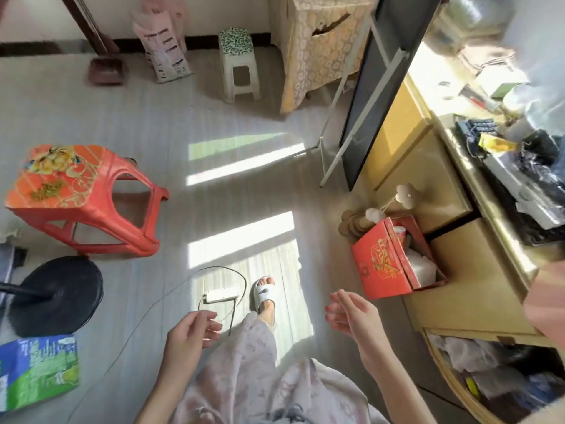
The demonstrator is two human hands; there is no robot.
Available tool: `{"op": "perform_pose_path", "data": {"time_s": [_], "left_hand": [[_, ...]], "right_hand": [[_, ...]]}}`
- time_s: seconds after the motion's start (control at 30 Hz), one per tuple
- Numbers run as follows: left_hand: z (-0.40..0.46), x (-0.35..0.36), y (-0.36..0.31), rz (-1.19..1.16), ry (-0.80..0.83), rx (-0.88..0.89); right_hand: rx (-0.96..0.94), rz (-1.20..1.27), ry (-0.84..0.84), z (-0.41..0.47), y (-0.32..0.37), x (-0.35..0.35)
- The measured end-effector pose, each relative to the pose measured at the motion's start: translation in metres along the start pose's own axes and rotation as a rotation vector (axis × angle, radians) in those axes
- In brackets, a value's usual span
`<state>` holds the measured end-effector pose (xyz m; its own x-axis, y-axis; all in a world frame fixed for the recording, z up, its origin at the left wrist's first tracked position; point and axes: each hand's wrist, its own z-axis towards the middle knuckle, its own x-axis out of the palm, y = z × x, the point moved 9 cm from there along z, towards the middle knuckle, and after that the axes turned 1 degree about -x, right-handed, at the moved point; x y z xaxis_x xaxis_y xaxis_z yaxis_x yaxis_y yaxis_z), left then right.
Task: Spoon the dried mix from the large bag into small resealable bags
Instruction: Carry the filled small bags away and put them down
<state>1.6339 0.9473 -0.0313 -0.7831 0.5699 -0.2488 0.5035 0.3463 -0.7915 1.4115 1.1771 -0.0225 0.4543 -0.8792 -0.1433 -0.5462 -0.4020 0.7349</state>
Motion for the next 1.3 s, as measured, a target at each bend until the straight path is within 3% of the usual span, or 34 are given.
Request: {"op": "perform_pose_path", "data": {"time_s": [0.57, 0.93, 1.3], "left_hand": [[0.281, 0.100, -0.264, 0.059, 0.056, 0.141], [0.417, 0.186, -0.357, -0.074, -0.086, 0.056], [0.547, 0.210, -0.436, -0.032, -0.122, -0.003]], "right_hand": [[0.012, 0.069, 0.021, 0.243, 0.235, 0.065], [-0.092, -0.053, 0.075, 0.421, 0.431, 0.068], [0.085, -0.066, 0.084, 0.552, 0.526, 0.119]]}}
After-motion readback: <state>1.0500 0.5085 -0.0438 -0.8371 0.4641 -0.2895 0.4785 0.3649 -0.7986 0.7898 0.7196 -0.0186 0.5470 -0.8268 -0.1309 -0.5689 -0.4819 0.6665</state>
